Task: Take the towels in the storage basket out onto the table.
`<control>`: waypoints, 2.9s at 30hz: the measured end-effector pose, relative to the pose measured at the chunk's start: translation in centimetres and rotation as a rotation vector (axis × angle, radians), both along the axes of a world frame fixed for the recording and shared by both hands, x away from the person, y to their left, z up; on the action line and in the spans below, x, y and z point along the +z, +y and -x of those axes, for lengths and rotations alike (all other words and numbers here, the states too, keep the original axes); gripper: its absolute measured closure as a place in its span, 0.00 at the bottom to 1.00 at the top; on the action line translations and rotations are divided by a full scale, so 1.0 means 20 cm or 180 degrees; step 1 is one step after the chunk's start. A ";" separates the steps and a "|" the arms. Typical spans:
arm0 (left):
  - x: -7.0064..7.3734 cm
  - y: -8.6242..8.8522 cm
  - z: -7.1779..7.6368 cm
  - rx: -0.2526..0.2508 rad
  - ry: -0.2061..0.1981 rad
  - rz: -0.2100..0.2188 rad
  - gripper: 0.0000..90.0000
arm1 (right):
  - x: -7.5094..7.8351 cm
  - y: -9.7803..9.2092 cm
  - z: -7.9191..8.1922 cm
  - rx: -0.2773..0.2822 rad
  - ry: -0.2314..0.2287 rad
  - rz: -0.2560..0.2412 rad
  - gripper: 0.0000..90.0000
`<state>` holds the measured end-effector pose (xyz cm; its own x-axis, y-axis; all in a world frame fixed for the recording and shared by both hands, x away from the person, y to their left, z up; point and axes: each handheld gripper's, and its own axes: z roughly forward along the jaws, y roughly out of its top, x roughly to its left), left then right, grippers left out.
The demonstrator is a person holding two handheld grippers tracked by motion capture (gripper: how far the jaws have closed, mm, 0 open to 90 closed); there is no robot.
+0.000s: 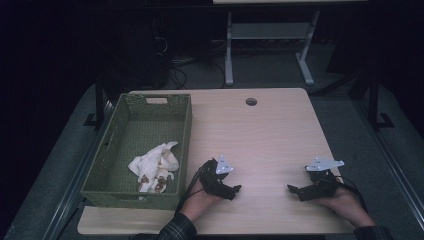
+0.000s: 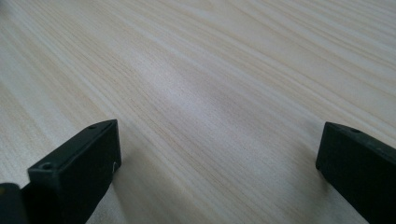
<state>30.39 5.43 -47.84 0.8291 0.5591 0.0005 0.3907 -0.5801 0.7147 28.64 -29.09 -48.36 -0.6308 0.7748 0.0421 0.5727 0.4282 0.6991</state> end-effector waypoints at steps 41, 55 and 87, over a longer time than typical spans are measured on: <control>0.10 0.03 0.02 0.0202 0.0005 -0.0108 0.14 | 0.00 0.00 0.01 0.0059 0.0008 0.0006 0.00; 0.16 0.04 0.02 0.0227 -0.0043 -0.0102 0.14 | 0.00 0.00 0.01 0.0057 0.0009 0.0005 0.00; 0.32 0.04 0.00 0.0202 0.0012 0.0100 0.15 | 0.00 0.00 0.01 0.0058 0.0009 0.0004 0.00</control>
